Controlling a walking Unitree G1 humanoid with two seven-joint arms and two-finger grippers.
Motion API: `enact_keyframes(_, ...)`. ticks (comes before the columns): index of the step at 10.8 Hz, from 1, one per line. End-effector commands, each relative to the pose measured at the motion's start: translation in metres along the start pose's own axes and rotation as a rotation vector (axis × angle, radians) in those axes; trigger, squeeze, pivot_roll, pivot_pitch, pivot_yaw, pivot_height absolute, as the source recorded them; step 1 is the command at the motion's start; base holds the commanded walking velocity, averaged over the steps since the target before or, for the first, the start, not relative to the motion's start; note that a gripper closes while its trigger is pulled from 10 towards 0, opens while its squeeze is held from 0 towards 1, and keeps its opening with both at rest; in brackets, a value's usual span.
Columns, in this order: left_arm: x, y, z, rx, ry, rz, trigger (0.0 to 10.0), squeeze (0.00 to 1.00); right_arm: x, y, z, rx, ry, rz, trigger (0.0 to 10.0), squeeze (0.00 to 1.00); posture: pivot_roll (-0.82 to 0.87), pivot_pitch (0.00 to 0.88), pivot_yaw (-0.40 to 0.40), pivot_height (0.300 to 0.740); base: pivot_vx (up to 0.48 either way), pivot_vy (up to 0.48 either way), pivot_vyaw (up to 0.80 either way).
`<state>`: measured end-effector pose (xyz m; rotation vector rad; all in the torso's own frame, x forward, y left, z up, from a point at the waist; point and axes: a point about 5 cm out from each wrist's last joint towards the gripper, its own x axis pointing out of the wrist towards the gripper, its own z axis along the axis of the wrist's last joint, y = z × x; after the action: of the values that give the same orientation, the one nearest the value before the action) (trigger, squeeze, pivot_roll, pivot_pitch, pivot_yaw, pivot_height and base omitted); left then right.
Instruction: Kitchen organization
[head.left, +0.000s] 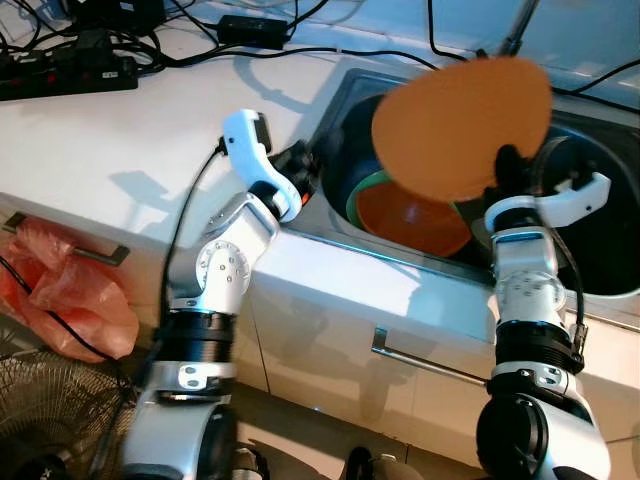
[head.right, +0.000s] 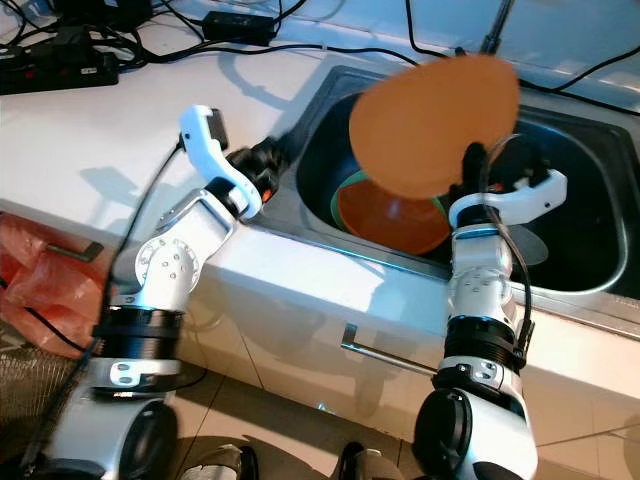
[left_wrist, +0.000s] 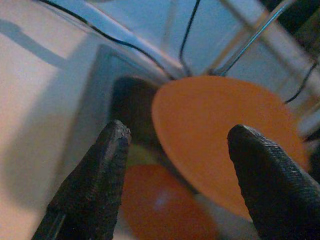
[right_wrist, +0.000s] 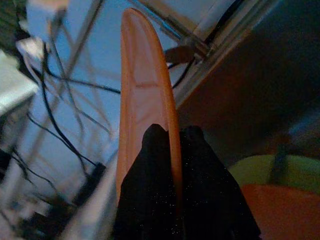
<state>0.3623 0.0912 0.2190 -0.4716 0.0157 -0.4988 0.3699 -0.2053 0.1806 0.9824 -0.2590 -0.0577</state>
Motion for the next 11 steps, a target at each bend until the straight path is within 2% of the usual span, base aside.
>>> enact_keyframes(1, -0.001, 0.001, -0.001, 0.077, 0.012, 0.009, 10.0, 0.00, 0.001, 0.005, 0.003, -0.080, -0.016, 0.024, 10.0, 0.00, 0.03, 0.131, -0.035, 0.740, 0.000, 0.000, 0.00)
enact_keyframes(4, -0.003, 0.003, -0.001, 0.186, 0.025, 0.028, 10.0, 0.00, 0.001, 0.007, -0.003, -0.226, 0.003, 0.047, 10.0, 0.00, 0.03, 0.131, -0.038, 0.740, 0.000, 0.000, 0.00)
enact_keyframes(5, -0.003, 0.002, -0.004, 0.221, 0.035, 0.025, 10.0, 0.00, 0.001, 0.007, -0.005, -0.306, 0.013, 0.054, 10.0, 0.00, 0.03, 0.131, -0.039, 0.740, 0.000, 0.000, 0.00)
enact_keyframes(6, -0.004, 0.001, -0.008, 0.272, 0.052, 0.024, 10.0, 0.00, 0.000, 0.005, -0.010, -0.425, 0.035, 0.059, 10.0, 0.00, 0.03, 0.130, -0.040, 0.740, 0.000, 0.000, 0.00)
enact_keyframes(7, -0.004, 0.002, -0.009, 0.281, 0.057, 0.024, 10.0, 0.00, -0.002, 0.003, -0.015, -0.471, 0.061, 0.065, 10.0, 0.00, 0.03, 0.131, -0.040, 0.740, 0.000, 0.000, 0.00)
enact_keyframes(11, -0.005, 0.003, -0.011, 0.296, 0.063, 0.025, 10.0, 0.00, -0.006, -0.001, -0.032, -0.502, 0.137, 0.069, 10.0, 0.00, 0.04, 0.132, -0.038, 0.740, 0.000, 0.000, 0.00)
